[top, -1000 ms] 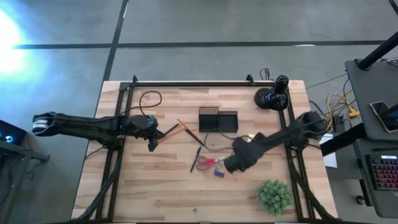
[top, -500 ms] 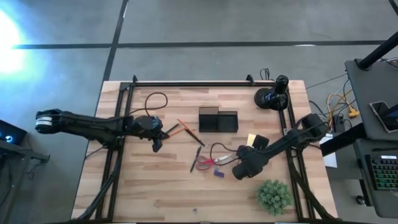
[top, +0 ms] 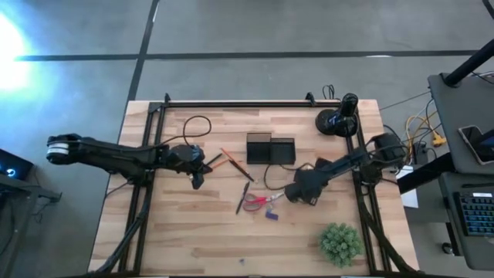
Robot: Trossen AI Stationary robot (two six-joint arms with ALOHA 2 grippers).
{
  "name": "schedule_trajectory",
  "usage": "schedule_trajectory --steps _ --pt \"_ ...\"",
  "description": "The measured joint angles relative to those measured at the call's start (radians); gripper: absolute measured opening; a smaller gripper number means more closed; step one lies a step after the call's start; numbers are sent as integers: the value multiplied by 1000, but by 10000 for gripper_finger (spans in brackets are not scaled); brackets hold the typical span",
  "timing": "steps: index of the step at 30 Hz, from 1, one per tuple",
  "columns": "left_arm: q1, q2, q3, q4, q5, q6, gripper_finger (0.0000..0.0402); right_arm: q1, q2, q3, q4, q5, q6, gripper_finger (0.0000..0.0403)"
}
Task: Pick and place office supplies into organizer
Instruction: Put the sticky note into the desk organizer
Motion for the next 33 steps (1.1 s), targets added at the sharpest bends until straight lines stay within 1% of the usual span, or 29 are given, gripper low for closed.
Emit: schedule_trajectory --steps 3,5,7,12,13,17,21,26,29,31,33 --pt "0 7 2 -2 0 -23 0 -45 0 -1 9 -14 -43 212" --pt "0 10 3 13 0 -24 0 -72 -6 -3 21 -18 -55 187" --pt "0 5 -1 18 0 -30 0 -91 -9 -5 38 -18 -69 151" --pt "0 -4 0 24 -1 -49 0 -104 -4 -9 76 20 -137 36" --pt "0 -5 0 30 -1 -50 0 -106 -4 -11 81 30 -143 24" --pt "0 -5 0 28 -1 -51 0 -113 -7 -7 85 48 -122 12" --pt "0 -5 5 30 -1 -54 0 -113 -45 22 107 62 -74 10" --pt "0 -6 5 49 -1 -102 0 -112 -174 116 103 51 82 9" --pt "0 -5 5 45 -1 -103 0 -109 -241 182 95 57 168 9" --pt "0 -5 7 45 -1 -103 0 -106 -266 229 88 61 194 9" --pt "0 -5 8 48 -1 -103 0 -102 -266 279 71 59 184 9"
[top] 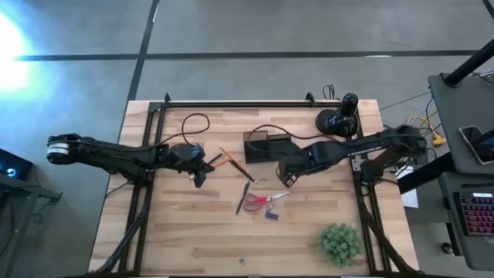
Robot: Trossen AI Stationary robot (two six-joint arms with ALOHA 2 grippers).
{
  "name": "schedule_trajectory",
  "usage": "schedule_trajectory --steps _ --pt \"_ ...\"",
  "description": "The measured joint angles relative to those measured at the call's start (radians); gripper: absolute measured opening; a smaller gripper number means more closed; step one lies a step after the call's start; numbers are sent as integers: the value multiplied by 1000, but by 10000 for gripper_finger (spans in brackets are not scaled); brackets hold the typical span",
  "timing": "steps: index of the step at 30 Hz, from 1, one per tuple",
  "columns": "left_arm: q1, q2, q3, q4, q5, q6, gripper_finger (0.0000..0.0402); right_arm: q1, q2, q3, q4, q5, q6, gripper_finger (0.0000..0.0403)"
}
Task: Pick and place office supplies into organizer
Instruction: Put the sticky note into the desk organizer
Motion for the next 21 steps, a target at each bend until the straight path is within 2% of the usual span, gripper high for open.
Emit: schedule_trajectory --steps 2,4,7,9,11,14,17,21 --pt "0 0 0 -2 0 0 0 1 10 52 -24 7 -23 9" --pt "0 0 0 -3 0 0 0 2 26 112 -68 75 -83 9" --pt "0 -1 2 -1 0 0 0 -5 85 171 -139 257 -296 9" --pt "0 -2 2 -2 0 0 0 -31 127 172 -132 323 -494 9" --pt "0 -2 2 -3 0 0 0 -69 167 152 -99 308 -703 9" --pt "0 -2 2 -3 0 0 0 -118 203 88 -3 276 -929 9" --pt "0 -2 2 -3 0 0 0 -159 205 33 123 262 -1063 9" --pt "0 -2 1 -2 0 1 0 -198 211 14 204 243 -1178 9"
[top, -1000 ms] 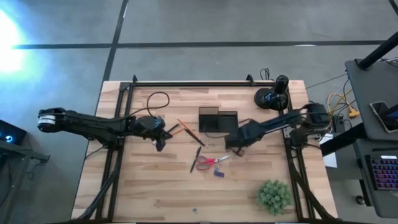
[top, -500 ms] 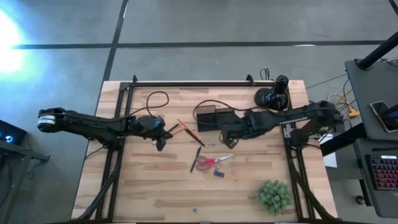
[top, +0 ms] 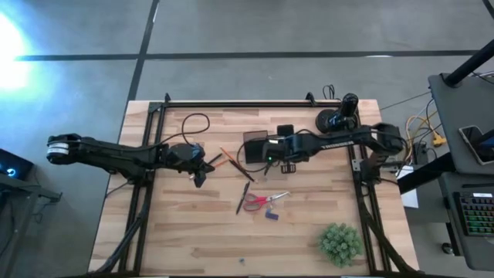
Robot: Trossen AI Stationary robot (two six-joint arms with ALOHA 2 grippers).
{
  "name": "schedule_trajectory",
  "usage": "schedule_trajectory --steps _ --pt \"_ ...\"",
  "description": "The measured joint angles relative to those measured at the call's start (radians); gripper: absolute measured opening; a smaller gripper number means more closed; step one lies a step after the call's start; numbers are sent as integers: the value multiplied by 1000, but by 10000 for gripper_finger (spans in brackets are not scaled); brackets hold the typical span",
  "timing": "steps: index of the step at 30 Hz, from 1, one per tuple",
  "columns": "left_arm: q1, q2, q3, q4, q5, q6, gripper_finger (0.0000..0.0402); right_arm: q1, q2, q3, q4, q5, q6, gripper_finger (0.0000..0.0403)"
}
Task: Pick and place office supplies into organizer
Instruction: Put the sticky note into the desk organizer
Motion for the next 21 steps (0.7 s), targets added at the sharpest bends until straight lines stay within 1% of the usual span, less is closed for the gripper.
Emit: schedule_trajectory --steps 6,9,12,17,21 --pt "0 0 -9 -1 0 0 0 -44 58 -2 2 -49 -70 9" --pt "0 0 -11 -2 0 0 0 -58 96 -1 5 -125 -96 9" --pt "0 0 -11 -2 0 0 0 -57 132 -2 -1 -118 -100 17" --pt "0 0 -11 -1 0 0 0 -57 133 13 -8 -115 -29 55" --pt "0 0 -11 -2 0 0 0 -57 126 31 -15 -119 16 106"
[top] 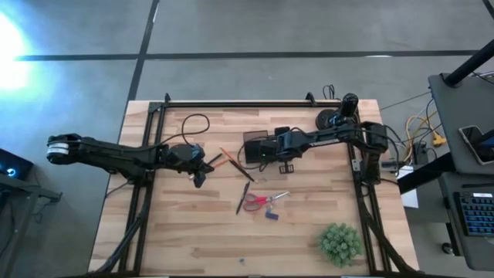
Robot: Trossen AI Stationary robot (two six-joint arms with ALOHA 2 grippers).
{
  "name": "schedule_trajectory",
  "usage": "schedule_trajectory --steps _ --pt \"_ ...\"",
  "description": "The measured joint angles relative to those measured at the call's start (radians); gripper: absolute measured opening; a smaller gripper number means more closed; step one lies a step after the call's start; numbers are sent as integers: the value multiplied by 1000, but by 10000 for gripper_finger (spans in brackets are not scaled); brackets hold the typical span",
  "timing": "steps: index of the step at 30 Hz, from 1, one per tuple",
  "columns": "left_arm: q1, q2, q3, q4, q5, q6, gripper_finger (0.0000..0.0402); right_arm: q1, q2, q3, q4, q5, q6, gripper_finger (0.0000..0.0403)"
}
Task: Pick and place office supplies into organizer
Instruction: Put the sticky note into the desk organizer, then put the top blue binder clip into the desk organizer
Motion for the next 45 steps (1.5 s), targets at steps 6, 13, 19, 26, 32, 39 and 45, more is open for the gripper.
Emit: schedule_trajectory --steps 6,13,19,26,32,39,45 --pt "0 0 5 0 0 0 0 5 6 -3 -63 -110 24 196" --pt "0 -2 13 1 17 -2 0 77 -56 112 -210 -471 356 236" --pt "0 -2 12 0 25 0 0 224 -45 64 69 -395 -92 229" --pt "-1 -2 6 -2 32 -1 0 184 68 50 119 -340 -274 225" --pt "0 -2 5 -2 32 -1 0 127 135 121 84 -364 -292 223" --pt "0 -1 4 1 32 0 0 114 130 140 68 -407 -293 181" --pt "0 -1 2 0 32 0 0 134 132 135 63 -465 -281 121"
